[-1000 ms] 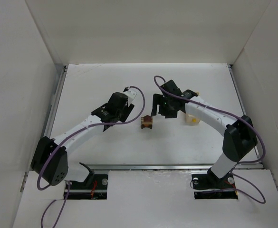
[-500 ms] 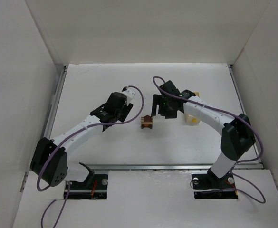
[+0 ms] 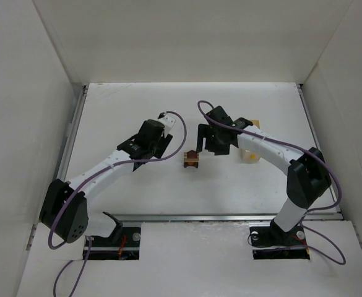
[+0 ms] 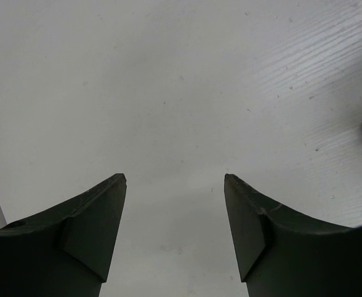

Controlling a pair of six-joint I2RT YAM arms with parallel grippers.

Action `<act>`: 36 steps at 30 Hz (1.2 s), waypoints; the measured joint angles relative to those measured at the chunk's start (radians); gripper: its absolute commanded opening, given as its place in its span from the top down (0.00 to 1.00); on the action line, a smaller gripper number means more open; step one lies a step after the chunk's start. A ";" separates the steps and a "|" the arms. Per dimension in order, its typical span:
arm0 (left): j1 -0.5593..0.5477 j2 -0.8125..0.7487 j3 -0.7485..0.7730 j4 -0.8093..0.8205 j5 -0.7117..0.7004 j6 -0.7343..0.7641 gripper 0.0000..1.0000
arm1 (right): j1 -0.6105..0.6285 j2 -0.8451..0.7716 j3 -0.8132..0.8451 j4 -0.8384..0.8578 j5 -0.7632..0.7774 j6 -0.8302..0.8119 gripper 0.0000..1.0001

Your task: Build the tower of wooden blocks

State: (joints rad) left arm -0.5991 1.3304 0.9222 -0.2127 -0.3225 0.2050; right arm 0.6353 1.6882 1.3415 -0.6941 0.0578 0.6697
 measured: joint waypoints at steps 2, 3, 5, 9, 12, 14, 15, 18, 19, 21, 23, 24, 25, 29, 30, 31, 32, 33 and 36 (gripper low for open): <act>0.000 0.000 0.000 0.000 0.000 0.000 0.38 | 0.006 0.007 0.000 0.001 -0.001 0.000 0.16; 0.000 0.000 0.000 0.000 0.000 0.000 0.38 | 0.008 0.011 0.000 0.001 -0.002 0.000 0.16; 0.000 0.000 0.000 0.000 0.000 0.000 0.38 | 0.009 0.019 0.000 0.003 -0.002 0.001 0.16; 0.000 0.000 0.000 0.000 0.000 0.000 0.38 | 0.014 0.024 0.000 0.006 -0.002 0.004 0.16; 0.000 0.000 0.000 0.000 0.000 -0.001 0.38 | 0.016 0.024 0.000 0.006 -0.002 0.005 0.16; 0.000 0.000 0.000 0.000 0.000 0.000 0.38 | 0.017 0.024 0.000 0.006 -0.001 0.005 0.16; 0.000 0.000 0.000 0.000 0.000 -0.001 0.38 | 0.017 0.024 0.000 0.006 -0.001 0.005 0.16; 0.000 0.000 0.000 0.000 0.000 -0.001 0.38 | 0.019 0.024 0.000 0.006 0.000 0.007 0.16; 0.000 0.000 0.000 0.000 0.000 -0.001 0.38 | 0.019 0.024 0.000 0.006 0.002 0.008 0.16; 0.000 0.000 0.000 0.000 0.000 -0.001 0.38 | 0.020 0.024 0.000 0.005 0.006 0.008 0.16; 0.000 0.000 0.000 0.000 0.002 0.000 0.38 | 0.021 0.024 0.000 0.005 0.012 0.008 0.16; 0.000 0.000 0.000 -0.001 0.006 0.000 0.38 | 0.021 0.024 0.000 0.003 0.016 0.008 0.16; 0.001 0.000 0.000 -0.003 0.013 0.000 0.38 | 0.021 0.023 0.000 0.001 0.020 0.008 0.16; 0.000 0.000 0.018 -0.043 0.090 0.008 0.38 | 0.019 0.001 0.000 -0.014 0.040 0.008 0.16; 0.000 0.000 0.031 -0.062 0.129 0.011 0.40 | 0.016 -0.010 0.000 -0.016 0.041 0.008 0.16; -0.002 0.000 0.048 -0.080 0.166 0.014 0.40 | 0.013 -0.023 0.000 -0.019 0.043 0.008 0.16; -0.004 0.002 0.068 -0.096 0.206 0.015 0.40 | 0.009 -0.037 0.000 -0.021 0.044 0.008 0.16; -0.007 0.003 0.086 -0.105 0.241 0.016 0.40 | 0.005 -0.051 0.000 -0.023 0.045 0.008 0.16; -0.015 0.010 0.134 -0.118 0.348 0.019 0.40 | -0.014 -0.080 0.000 -0.024 0.050 0.008 0.16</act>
State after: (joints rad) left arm -0.6144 1.3399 1.0561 -0.3305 0.0257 0.2237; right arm 0.6209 1.6085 1.3415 -0.7181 0.1081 0.6777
